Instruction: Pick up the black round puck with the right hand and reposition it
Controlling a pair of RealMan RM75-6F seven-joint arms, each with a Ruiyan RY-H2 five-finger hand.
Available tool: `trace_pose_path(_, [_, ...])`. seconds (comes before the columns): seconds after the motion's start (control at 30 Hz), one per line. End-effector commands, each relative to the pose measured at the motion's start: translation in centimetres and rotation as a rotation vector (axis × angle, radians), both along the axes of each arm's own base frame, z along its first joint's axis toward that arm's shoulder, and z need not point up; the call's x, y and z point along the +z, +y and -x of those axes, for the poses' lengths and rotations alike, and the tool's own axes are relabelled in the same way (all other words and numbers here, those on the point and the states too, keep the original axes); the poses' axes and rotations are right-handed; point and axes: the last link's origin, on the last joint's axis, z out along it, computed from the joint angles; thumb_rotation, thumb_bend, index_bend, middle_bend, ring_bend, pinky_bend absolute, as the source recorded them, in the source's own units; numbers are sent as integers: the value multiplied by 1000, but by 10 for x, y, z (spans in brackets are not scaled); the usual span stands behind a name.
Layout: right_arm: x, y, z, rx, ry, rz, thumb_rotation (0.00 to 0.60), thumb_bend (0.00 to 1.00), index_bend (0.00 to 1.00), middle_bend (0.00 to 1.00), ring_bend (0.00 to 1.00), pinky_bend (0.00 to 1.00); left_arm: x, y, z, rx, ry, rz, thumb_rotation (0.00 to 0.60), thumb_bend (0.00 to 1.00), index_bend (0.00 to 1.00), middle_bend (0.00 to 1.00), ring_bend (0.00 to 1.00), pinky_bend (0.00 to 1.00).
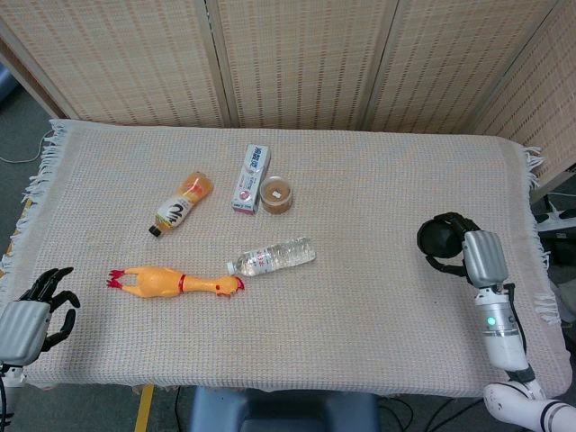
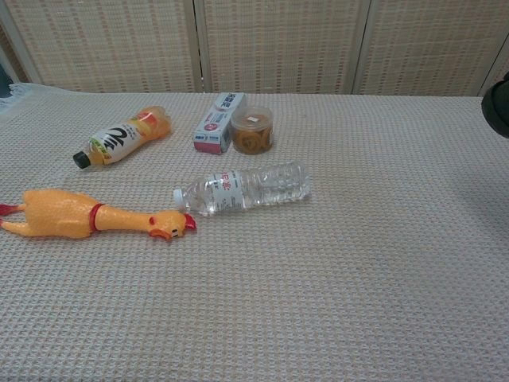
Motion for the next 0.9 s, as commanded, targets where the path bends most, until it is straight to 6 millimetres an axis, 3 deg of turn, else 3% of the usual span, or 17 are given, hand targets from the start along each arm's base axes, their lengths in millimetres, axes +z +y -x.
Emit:
trace_pose_path(0.03, [-6, 2, 10, -95, 105, -139, 600, 298, 843, 663, 689, 938, 0, 0, 0, 2, 2, 2, 600, 521, 523, 139, 116, 407])
trace_pose_path(0.27, [-26, -2, 18, -225, 201, -362, 600, 298, 843, 663, 689, 938, -1, 0, 0, 8, 5, 5, 600, 521, 522, 143, 115, 407])
trace_pose_path(0.43, [-37, -10, 19, -245, 238, -374, 600, 298, 834, 663, 680, 936, 0, 0, 0, 11, 4, 6, 600, 521, 523, 146, 116, 407])
trace_pose_path(0.53, [-43, -13, 20, -246, 257, -373, 600, 298, 805, 655, 615, 895, 0, 0, 1, 12, 2, 5, 600, 521, 524, 148, 116, 407])
trace_pose_path(0.9, [-48, -15, 28, -257, 313, -375, 600, 298, 710, 482, 433, 807, 1, 1, 1, 15, 0, 6, 600, 521, 526, 151, 116, 407])
